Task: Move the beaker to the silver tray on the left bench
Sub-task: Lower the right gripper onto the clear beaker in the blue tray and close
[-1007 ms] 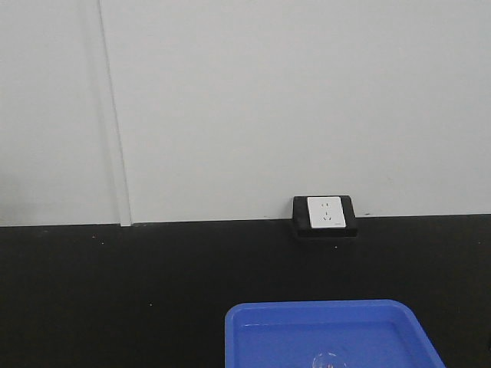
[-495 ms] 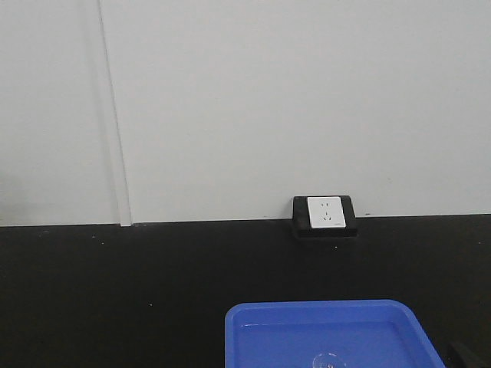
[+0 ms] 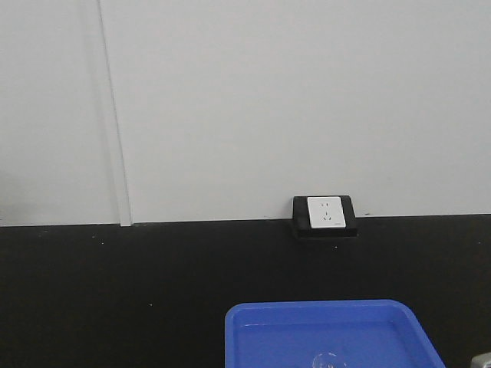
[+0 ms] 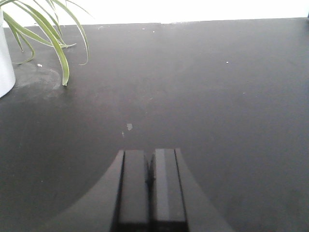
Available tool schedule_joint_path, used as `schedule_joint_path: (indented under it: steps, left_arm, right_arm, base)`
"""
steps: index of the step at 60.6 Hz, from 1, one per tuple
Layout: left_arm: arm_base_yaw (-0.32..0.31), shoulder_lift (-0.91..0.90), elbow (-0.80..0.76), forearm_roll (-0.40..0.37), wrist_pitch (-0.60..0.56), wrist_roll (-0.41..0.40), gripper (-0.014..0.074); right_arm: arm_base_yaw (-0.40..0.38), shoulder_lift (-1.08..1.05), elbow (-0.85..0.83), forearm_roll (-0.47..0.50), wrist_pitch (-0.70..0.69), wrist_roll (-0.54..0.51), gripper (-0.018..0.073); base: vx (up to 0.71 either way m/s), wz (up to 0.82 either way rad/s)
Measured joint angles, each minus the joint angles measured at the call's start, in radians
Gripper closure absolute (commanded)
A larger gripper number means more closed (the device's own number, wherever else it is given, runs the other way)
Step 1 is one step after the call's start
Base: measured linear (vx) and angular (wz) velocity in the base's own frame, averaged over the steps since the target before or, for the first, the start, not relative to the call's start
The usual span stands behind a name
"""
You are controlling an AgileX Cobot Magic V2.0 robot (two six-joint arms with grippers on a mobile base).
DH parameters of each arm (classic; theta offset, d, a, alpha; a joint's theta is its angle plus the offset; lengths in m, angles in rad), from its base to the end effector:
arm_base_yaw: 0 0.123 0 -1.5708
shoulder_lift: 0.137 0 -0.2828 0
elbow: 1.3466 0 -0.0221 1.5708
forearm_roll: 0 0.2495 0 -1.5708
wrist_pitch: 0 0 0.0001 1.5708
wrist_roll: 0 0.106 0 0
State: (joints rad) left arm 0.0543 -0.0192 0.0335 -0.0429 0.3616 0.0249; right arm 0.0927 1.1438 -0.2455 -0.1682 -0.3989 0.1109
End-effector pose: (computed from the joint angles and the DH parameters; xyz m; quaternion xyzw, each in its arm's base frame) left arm 0.0680 0.0021 0.1662 -0.0233 0.8010 0.0056 0.5981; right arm 0.2021 0.0257 0.1854 -0.0750 0.8346 0.0404 0.5442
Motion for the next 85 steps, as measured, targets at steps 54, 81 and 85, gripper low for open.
schedule_joint_path:
  steps: [54, 81, 85]
  left_arm:
    - [0.000, 0.000, 0.000, 0.000, 0.000, 0.000, 0.0595]
    - [0.000, 0.000, 0.000, 0.000, 0.000, 0.000, 0.0595]
    - [0.000, 0.000, 0.000, 0.000, 0.000, 0.000, 0.0595]
  right_arm:
    - [0.000, 0.755, -0.252, -0.483, -0.534, 0.050, -0.0023]
    - [0.000, 0.920, -0.448, -0.567, -0.542, 0.153, 0.0029]
    - [0.000, 0.924, -0.451, -0.567, -0.542, 0.155, 0.0084]
  base:
    - [0.00, 0.00]
    - [0.00, 0.00]
    - [0.00, 0.00]
